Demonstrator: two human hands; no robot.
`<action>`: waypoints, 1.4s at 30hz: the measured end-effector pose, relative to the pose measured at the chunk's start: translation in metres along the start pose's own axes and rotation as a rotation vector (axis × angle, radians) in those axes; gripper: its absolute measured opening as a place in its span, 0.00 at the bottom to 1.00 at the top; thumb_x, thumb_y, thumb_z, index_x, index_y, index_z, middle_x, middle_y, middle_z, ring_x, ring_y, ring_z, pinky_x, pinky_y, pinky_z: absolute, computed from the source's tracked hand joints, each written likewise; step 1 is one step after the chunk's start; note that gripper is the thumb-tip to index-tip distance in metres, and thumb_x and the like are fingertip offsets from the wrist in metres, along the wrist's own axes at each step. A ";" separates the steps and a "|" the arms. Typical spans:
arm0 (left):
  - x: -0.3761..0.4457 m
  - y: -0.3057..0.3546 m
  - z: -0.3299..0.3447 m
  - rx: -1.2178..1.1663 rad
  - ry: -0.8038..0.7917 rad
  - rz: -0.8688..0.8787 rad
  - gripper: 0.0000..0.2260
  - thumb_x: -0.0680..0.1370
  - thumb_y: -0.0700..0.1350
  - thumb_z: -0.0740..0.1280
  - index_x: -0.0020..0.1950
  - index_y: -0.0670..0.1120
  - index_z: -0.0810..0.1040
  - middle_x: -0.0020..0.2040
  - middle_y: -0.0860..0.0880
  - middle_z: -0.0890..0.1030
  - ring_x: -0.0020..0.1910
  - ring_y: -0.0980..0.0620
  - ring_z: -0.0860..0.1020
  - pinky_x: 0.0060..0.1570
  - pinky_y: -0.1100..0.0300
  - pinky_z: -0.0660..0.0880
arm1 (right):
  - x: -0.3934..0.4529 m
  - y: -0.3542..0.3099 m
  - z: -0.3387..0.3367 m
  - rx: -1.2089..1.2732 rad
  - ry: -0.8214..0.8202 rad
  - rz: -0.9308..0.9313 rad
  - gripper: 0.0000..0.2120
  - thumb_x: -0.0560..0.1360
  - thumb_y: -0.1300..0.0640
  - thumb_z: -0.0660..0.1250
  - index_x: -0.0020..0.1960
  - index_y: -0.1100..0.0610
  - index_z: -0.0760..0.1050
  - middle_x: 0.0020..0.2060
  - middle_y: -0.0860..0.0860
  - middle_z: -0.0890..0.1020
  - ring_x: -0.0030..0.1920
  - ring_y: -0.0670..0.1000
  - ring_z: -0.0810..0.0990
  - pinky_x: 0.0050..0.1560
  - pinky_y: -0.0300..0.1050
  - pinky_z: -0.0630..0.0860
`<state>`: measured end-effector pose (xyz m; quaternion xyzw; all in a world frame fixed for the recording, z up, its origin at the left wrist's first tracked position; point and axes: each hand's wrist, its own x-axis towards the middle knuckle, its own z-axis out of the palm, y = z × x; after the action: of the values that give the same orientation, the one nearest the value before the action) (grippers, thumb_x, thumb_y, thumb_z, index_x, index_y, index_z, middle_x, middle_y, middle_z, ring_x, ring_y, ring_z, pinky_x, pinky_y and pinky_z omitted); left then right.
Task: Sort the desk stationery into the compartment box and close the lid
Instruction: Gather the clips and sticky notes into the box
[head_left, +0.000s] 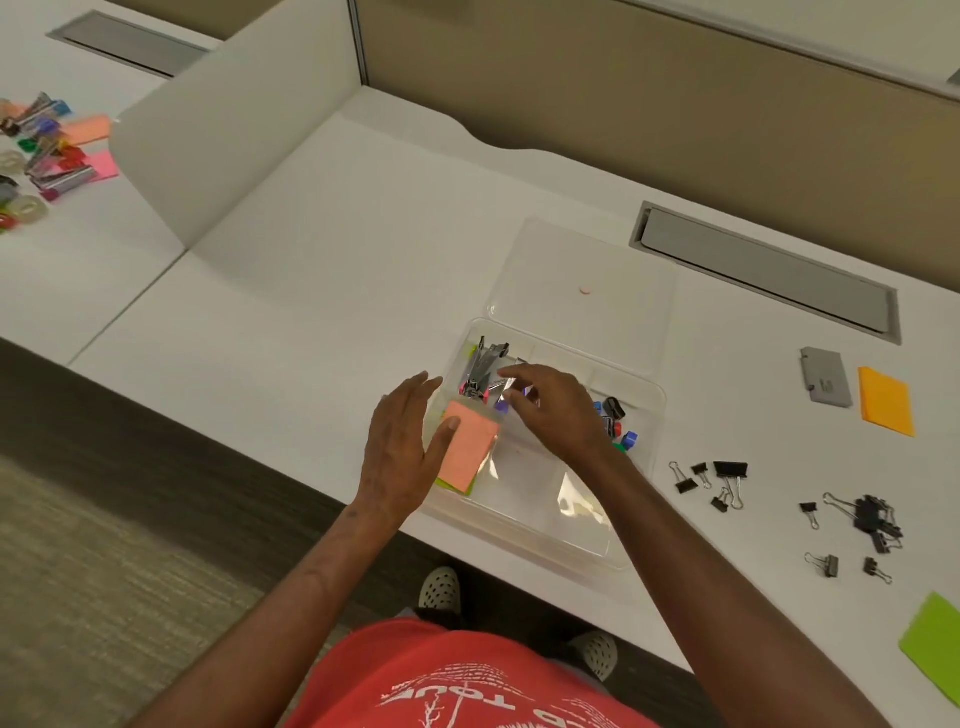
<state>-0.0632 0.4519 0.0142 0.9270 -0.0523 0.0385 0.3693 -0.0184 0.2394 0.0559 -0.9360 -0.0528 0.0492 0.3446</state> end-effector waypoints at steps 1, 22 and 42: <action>0.002 0.003 0.001 0.009 -0.005 0.015 0.28 0.80 0.62 0.57 0.75 0.48 0.65 0.76 0.46 0.67 0.76 0.48 0.64 0.75 0.46 0.61 | -0.003 0.005 -0.003 0.011 0.032 0.010 0.14 0.78 0.55 0.67 0.63 0.49 0.80 0.51 0.47 0.84 0.47 0.46 0.79 0.52 0.45 0.76; 0.069 0.148 0.124 0.118 -0.226 0.520 0.33 0.79 0.58 0.65 0.80 0.48 0.57 0.81 0.46 0.56 0.81 0.47 0.51 0.79 0.43 0.47 | -0.094 0.150 -0.104 -0.412 0.336 0.282 0.33 0.81 0.40 0.59 0.81 0.49 0.52 0.81 0.52 0.54 0.80 0.54 0.51 0.77 0.49 0.50; 0.012 0.305 0.283 0.198 -0.557 0.865 0.33 0.80 0.62 0.60 0.80 0.48 0.56 0.81 0.46 0.54 0.81 0.45 0.49 0.78 0.42 0.45 | -0.245 0.282 -0.186 -0.406 0.520 0.610 0.33 0.81 0.42 0.61 0.80 0.52 0.55 0.80 0.55 0.56 0.80 0.56 0.53 0.78 0.53 0.55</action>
<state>-0.0805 0.0367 0.0181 0.8264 -0.5225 -0.0556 0.2025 -0.2185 -0.1255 0.0275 -0.9387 0.3052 -0.0999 0.1253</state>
